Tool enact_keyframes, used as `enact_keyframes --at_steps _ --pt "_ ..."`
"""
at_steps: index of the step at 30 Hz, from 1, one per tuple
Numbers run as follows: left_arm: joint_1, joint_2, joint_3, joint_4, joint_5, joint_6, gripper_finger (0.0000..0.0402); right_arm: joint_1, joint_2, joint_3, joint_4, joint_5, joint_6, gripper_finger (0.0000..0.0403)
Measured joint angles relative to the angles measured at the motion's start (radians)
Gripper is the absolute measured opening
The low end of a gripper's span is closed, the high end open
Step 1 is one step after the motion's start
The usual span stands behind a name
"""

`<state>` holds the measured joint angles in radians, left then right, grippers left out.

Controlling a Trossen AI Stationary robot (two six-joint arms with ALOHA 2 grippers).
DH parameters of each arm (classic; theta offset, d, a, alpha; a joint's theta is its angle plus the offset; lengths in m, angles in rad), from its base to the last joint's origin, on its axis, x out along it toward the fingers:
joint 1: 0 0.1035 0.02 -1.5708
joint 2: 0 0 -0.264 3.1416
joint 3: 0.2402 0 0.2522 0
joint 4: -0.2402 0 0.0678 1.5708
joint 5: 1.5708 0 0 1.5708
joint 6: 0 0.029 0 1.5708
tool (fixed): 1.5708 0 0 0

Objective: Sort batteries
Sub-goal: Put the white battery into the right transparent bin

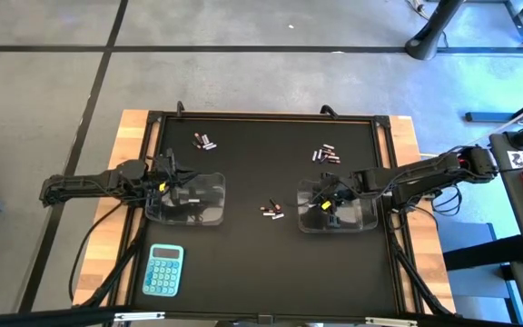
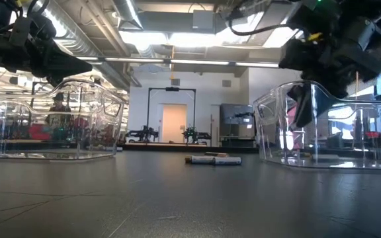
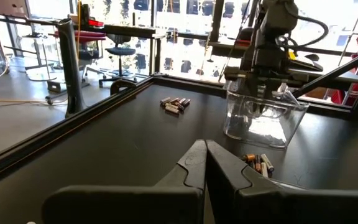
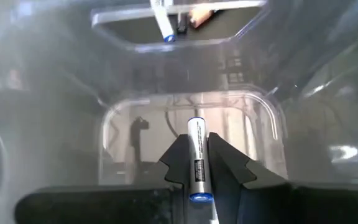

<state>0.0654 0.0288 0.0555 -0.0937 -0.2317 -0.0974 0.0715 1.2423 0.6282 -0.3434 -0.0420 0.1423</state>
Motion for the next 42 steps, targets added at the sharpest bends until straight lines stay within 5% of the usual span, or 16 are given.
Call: enact_keyframes --at_steps 9,28,42 --pt "0.000 0.000 0.000 0.000 0.000 0.000 0.0000 0.001 0.002 0.034 -0.145 0.099 0.499 0.0042" --pt "0.000 0.000 0.000 0.000 0.000 0.000 0.0000 0.001 0.137 -0.001 -0.122 0.112 0.767 0.0042" --pt "0.000 0.000 0.000 0.000 0.000 0.000 0.0000 0.001 0.139 -0.002 -0.130 0.139 0.793 0.0063"
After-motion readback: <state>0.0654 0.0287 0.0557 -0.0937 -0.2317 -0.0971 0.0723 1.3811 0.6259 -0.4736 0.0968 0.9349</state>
